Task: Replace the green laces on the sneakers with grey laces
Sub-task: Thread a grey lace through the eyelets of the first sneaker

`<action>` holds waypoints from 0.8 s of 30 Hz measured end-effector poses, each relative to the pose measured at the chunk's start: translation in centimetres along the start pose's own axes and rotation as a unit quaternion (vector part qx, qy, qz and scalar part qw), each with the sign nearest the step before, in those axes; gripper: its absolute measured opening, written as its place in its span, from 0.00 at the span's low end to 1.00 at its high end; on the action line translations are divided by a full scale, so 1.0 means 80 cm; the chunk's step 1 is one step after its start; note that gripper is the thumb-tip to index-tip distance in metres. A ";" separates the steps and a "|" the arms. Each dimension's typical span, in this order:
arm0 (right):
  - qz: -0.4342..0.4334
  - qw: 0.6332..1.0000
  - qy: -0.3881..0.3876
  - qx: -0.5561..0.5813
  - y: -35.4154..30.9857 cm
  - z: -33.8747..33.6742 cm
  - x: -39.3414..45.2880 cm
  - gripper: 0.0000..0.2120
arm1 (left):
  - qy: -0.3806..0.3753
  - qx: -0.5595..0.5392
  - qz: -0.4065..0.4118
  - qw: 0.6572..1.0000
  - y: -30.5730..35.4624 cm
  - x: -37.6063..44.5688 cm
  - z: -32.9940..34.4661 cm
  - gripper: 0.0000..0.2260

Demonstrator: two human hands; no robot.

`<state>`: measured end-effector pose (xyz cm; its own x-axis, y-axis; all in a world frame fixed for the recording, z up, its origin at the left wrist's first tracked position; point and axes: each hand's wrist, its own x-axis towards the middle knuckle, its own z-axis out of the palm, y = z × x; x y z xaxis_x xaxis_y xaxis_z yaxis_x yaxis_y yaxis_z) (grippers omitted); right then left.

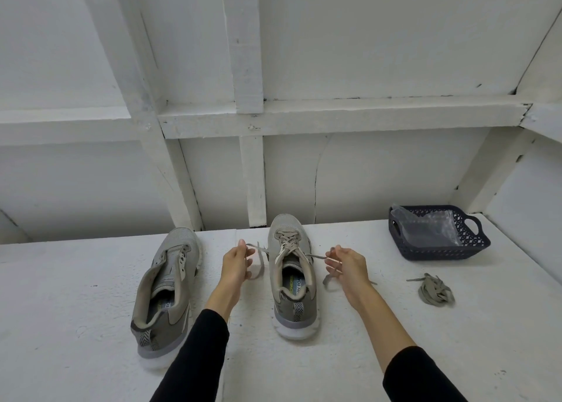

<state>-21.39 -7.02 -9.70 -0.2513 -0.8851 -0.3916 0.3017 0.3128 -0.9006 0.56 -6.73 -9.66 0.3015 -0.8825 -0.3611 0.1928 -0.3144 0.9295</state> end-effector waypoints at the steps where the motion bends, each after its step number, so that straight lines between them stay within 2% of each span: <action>1: -0.012 0.996 0.018 -0.089 0.000 -0.002 0.002 0.07 | 0.008 0.068 0.020 0.997 -0.003 0.006 -0.005 0.15; 3: -0.042 0.953 0.062 -0.292 0.001 -0.001 0.002 0.08 | 0.028 0.174 0.063 0.982 -0.008 0.010 -0.009 0.13; 5: -0.088 0.903 0.103 -0.407 0.002 0.007 -0.003 0.12 | 0.061 0.220 0.115 0.967 -0.014 0.011 -0.007 0.09; 6: -0.127 0.900 0.098 -0.404 0.001 0.012 -0.007 0.12 | 0.068 0.223 0.143 0.962 -0.013 0.007 -0.003 0.08; 8: -0.203 0.909 0.041 -0.362 0.000 0.027 -0.013 0.07 | 0.024 0.195 0.185 0.963 -0.004 -0.007 0.007 0.07; 10: -0.225 0.914 -0.002 -0.339 -0.002 0.037 -0.020 0.04 | -0.055 0.181 0.221 0.957 0.006 -0.020 0.017 0.07; 12: -0.215 0.920 -0.015 -0.327 -0.002 0.039 -0.023 0.04 | -0.109 0.214 0.265 0.934 0.012 -0.028 0.020 0.05; 13: -0.202 0.923 -0.016 -0.326 0.001 0.037 -0.023 0.04 | -0.122 0.264 0.293 0.911 0.015 -0.028 0.019 0.04; 14: -0.189 0.926 -0.014 -0.327 0.005 0.033 -0.022 0.04 | -0.130 0.339 0.328 0.872 0.017 -0.026 0.018 0.03; 16: -0.176 0.928 -0.017 -0.327 0.014 0.023 -0.023 0.04 | -0.128 0.514 0.411 0.742 0.024 -0.024 0.018 0.07; 18: -0.177 0.933 -0.038 -0.311 0.020 0.017 -0.027 0.05 | -0.113 0.604 0.493 0.617 0.030 -0.025 0.024 0.10; 20: -0.184 0.939 -0.063 -0.284 0.022 0.014 -0.034 0.04 | -0.104 0.647 0.539 0.529 0.032 -0.023 0.032 0.11; 22: -0.194 0.940 -0.082 -0.269 0.023 0.012 -0.038 0.03 | -0.101 0.668 0.546 0.496 0.030 -0.026 0.041 0.11; 24: -0.206 0.932 -0.095 -0.281 0.024 0.010 -0.040 0.03 | -0.099 0.660 0.539 0.514 0.022 -0.027 0.044 0.09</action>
<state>-19.25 -3.85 -10.03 -0.0556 -0.9985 0.0009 -0.3282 0.0174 -0.9444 -3.04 -6.64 -6.98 -0.5577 -0.7698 0.3106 -0.8271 0.5467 -0.1303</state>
